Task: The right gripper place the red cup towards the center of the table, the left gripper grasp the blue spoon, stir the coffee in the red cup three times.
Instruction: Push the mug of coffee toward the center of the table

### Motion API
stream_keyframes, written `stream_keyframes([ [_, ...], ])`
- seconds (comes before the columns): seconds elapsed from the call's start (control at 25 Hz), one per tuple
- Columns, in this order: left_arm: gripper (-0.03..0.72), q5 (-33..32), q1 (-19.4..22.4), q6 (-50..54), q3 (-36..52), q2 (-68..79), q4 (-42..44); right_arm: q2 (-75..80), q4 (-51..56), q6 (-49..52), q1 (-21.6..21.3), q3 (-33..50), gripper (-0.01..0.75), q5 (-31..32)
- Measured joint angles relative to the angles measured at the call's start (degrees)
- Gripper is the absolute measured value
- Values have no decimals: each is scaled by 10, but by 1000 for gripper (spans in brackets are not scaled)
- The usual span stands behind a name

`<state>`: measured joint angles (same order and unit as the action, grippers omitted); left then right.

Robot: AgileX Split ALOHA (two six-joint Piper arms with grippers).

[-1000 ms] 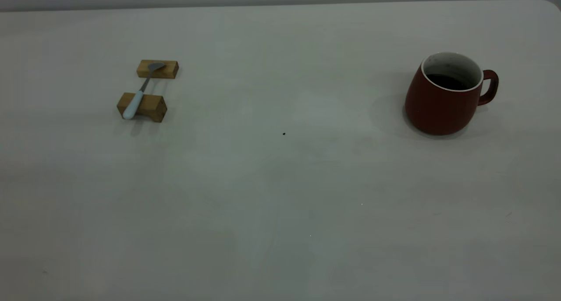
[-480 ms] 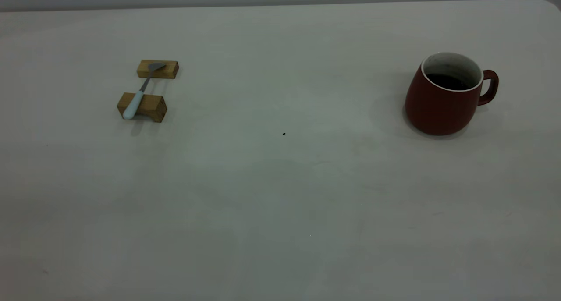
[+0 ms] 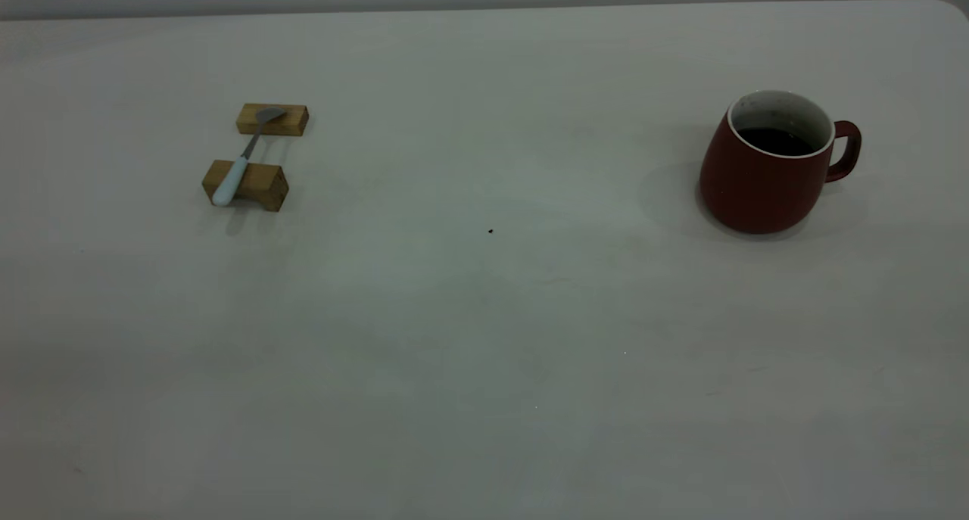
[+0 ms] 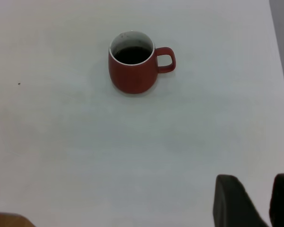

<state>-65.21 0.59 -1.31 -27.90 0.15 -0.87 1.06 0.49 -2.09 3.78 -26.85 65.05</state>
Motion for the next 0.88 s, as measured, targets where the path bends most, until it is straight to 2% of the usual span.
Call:
stream_keyframes([
  [0.2,355,0,0,0,0,0,0,2,29,-1,0,-7,237,-11],
  [0.44,355,0,0,0,0,0,0,94,29,-1,0,-82,226,-113],
  [0.68,355,0,0,0,0,0,0,329,24,-22,0,-134,242,-169],
  [0.88,355,0,0,0,0,0,0,533,22,-59,0,-191,343,-209],
])
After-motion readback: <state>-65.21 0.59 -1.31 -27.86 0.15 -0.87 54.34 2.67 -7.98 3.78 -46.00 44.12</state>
